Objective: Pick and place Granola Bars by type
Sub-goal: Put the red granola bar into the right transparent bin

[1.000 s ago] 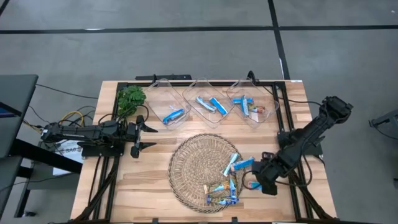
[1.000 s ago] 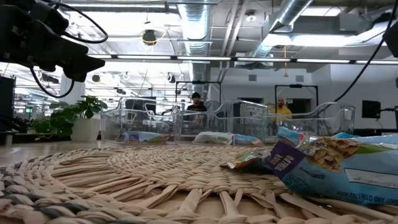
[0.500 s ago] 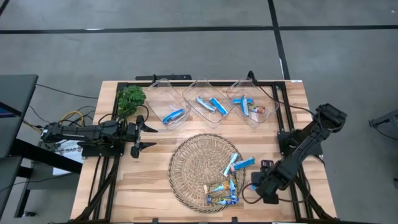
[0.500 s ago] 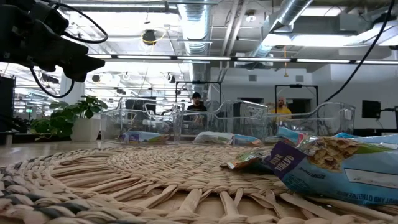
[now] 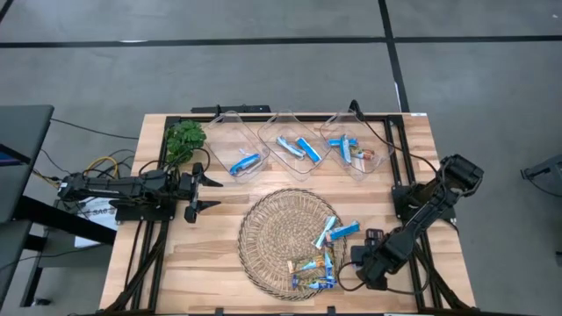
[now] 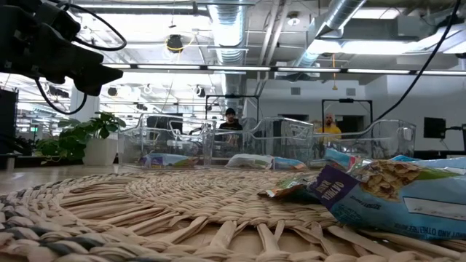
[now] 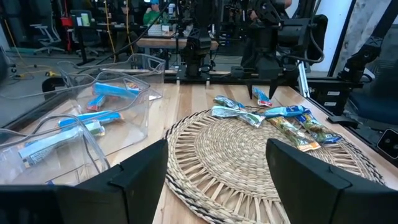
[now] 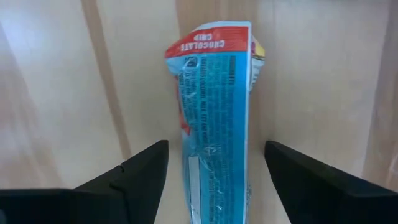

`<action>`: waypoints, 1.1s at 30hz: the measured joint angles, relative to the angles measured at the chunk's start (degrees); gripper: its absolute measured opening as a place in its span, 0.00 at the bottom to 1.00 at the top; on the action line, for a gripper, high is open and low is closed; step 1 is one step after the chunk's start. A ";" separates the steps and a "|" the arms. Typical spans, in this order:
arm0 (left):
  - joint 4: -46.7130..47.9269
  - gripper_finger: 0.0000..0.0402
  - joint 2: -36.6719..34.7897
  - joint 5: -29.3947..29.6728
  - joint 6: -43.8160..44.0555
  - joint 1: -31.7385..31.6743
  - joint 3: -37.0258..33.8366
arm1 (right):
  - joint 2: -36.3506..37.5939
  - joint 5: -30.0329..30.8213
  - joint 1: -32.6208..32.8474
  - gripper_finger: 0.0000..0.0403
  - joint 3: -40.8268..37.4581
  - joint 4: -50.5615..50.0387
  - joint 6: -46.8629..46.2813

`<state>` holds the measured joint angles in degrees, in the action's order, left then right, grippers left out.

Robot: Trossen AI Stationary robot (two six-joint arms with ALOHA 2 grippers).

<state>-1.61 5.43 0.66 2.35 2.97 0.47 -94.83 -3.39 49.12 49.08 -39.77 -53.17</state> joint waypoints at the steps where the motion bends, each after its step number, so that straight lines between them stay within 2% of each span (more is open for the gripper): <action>1: -0.01 0.66 0.00 0.01 0.07 -0.01 0.00 | 0.00 0.32 0.00 0.65 0.00 -0.02 -0.39; 5: 0.01 0.66 0.00 0.01 0.31 -0.01 0.00 | -0.03 0.54 -0.02 0.54 -0.05 -0.50 -0.86; 14: -0.02 0.66 0.00 0.01 0.02 -0.01 0.00 | 0.06 0.97 -0.12 0.21 -0.18 -1.36 -0.87; 17: 0.01 0.66 0.00 0.00 0.33 0.00 0.00 | 0.68 1.63 -0.13 0.16 -0.28 -0.22 -1.35; 21: 0.01 0.66 0.00 0.01 -0.05 0.00 0.00 | 2.83 5.12 -0.52 0.14 -0.24 1.20 -2.43; 26: 0.01 0.66 -0.02 -0.01 0.39 -0.01 0.00 | 7.42 14.71 -1.94 0.14 -0.24 2.14 -3.43; 33: 0.01 0.66 -0.02 0.00 0.24 -0.01 0.00 | 15.22 37.87 -5.90 0.14 -0.22 2.39 1.00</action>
<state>-1.61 5.41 0.66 2.59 2.96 0.47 -79.61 34.47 43.22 48.86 -37.38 -52.17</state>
